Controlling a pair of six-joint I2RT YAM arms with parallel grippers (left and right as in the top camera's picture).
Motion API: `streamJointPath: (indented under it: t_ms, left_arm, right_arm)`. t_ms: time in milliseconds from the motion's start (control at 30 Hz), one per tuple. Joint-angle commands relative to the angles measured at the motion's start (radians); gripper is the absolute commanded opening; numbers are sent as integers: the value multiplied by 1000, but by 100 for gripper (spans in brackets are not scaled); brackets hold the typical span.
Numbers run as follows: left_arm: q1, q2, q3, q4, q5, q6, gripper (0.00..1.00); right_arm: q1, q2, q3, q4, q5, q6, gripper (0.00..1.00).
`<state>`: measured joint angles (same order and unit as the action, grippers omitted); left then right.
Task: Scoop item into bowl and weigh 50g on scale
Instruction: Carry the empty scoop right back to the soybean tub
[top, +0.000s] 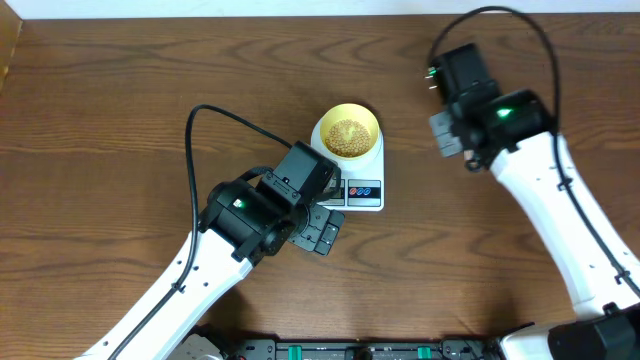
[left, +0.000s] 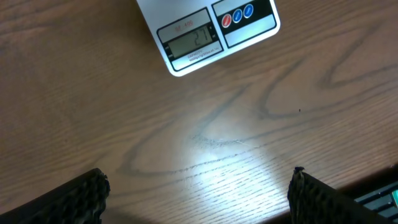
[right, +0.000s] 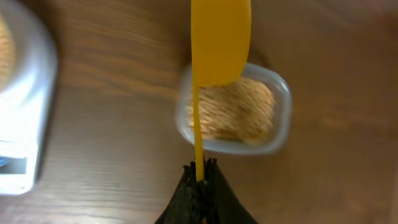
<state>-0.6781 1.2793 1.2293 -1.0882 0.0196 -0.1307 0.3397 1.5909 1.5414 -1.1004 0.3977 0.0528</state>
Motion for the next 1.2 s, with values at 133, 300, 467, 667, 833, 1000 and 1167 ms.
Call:
streamJointPath:
  t_ms: [133,300,467,667,833,1000,1167]
  left_arm:
    - [-2,-4,24,0,-13,5,94]
    - [-2,-4,24,0,-12,5,94]
    - [-2,-4,24,0,-12,5,94]
    - [-2,-4,24,0,-13,5,94]
    - [-2,-4,24,0,-13,5,94]
    - [-2,-4,24,0,-13,5,94]
    - [-2,-4,24,0,-13,5,94]
  right_arm:
    - [-150,4,16,-60,1,167,1]
    - [-226,5,15,-108,-35,240,1]
    - [-261,5,15,-105,-76,239,1]
    - [-261,5,15,-105,-76,239,1]
    - [-261,5,15,-104,-107,239,1]
    - [-261,5,15,-105,-129,239,1]
    - [-261,5,15,-107,-146,238,1]
